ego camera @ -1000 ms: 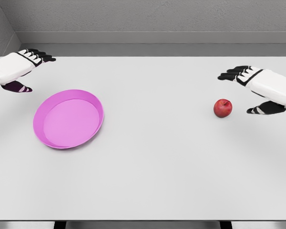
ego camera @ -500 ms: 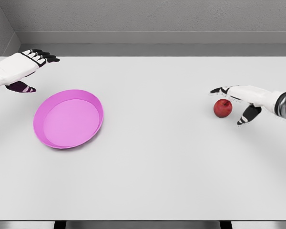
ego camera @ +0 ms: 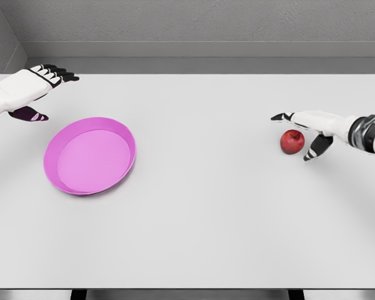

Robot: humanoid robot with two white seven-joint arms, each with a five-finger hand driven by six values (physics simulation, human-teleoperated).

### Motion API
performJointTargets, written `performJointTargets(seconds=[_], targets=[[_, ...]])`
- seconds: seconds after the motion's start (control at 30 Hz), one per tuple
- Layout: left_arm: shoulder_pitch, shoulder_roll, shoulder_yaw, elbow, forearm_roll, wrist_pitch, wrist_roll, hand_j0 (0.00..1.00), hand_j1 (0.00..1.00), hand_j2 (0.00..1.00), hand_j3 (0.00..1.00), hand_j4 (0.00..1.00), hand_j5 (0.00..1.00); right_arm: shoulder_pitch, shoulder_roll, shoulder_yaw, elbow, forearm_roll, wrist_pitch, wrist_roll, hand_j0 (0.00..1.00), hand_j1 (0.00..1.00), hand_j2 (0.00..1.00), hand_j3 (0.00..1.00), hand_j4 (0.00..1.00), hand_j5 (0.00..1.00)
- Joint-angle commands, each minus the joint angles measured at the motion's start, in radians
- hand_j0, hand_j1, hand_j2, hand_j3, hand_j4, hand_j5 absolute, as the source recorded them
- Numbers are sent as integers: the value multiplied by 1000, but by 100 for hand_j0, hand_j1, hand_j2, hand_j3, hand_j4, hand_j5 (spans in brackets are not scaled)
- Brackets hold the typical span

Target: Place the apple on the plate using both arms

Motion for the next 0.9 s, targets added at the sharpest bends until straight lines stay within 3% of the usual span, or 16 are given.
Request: performJointTargets(seconds=[0.0,0.3,0.33,0.37,0.4,0.43,0.87], targets=[[0,2,3,0,6,0,1,100,100,100,100,100,100,-3,16,28,24,-1,0,-2,100,100,100,100,100,100],[0,2,7,0,6,0,1,100,100,100,100,100,100,-5,20,49,31,-1,1,-3,100,100,100,100,100,100],[0,4,7,0,6,0,1,100,100,100,100,100,100,-5,20,51,31,-1,1,-3,96,96,96,96,96,96],[0,2,8,0,6,0,1,100,100,100,100,100,100,-5,19,52,27,-1,0,-3,76,76,76,76,76,76],[0,2,7,0,6,0,1,100,100,100,100,100,100,-5,19,52,29,-1,0,-3,65,65,65,65,65,65],[0,2,8,0,6,0,1,100,100,100,100,100,100,-5,19,54,29,1,-2,-3,59,59,59,59,59,59],[0,2,8,-2,6,0,1,100,100,100,100,100,100,-3,19,56,23,1,0,0,53,53,53,53,53,53]])
